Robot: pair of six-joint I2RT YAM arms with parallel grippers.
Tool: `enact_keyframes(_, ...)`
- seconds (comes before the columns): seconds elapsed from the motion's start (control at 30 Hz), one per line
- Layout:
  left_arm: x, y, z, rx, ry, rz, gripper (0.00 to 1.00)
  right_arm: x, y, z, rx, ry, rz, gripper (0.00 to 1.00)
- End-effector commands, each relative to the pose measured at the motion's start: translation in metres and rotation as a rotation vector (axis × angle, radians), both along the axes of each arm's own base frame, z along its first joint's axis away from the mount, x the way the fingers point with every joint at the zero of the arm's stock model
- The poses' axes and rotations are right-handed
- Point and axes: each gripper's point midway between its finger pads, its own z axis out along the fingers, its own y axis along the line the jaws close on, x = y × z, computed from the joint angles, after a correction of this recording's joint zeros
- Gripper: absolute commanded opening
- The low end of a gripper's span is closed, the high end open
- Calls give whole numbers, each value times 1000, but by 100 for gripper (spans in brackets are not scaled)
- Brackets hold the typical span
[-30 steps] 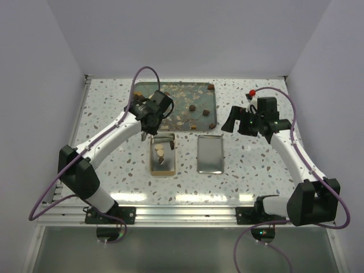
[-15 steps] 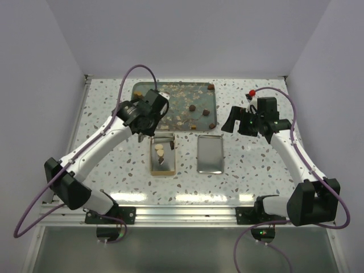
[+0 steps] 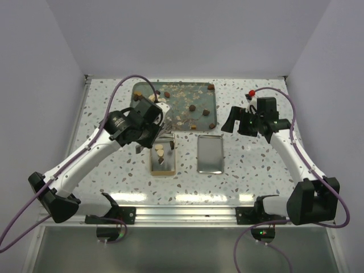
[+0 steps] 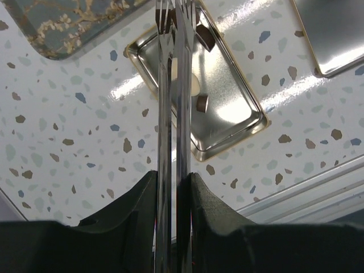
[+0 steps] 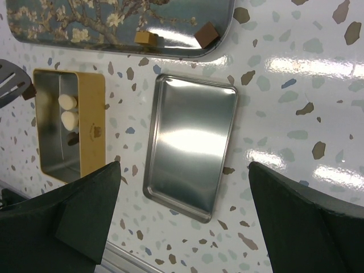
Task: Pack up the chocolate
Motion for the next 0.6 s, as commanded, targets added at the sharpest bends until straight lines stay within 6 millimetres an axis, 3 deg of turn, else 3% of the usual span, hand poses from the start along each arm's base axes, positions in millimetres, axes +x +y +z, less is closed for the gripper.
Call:
enact_keyframes(0.0, -17, 0, 7, -44, 13, -32, 31, 6, 3, 10, 10, -25, 7, 98)
enact_keyframes(0.13, -25, 2, 9, -61, 30, -19, 31, 7, 5, 6, 20, -14, 4, 98)
enact_keyframes(0.37, -36, 3, -5, -60, 84, 5, 33, 11, 8, 6, 37, -11, 6, 97)
enact_keyframes(0.57, -39, 6, -12, -39, 101, 4, 41, 12, 8, 7, 38, -14, 10, 97)
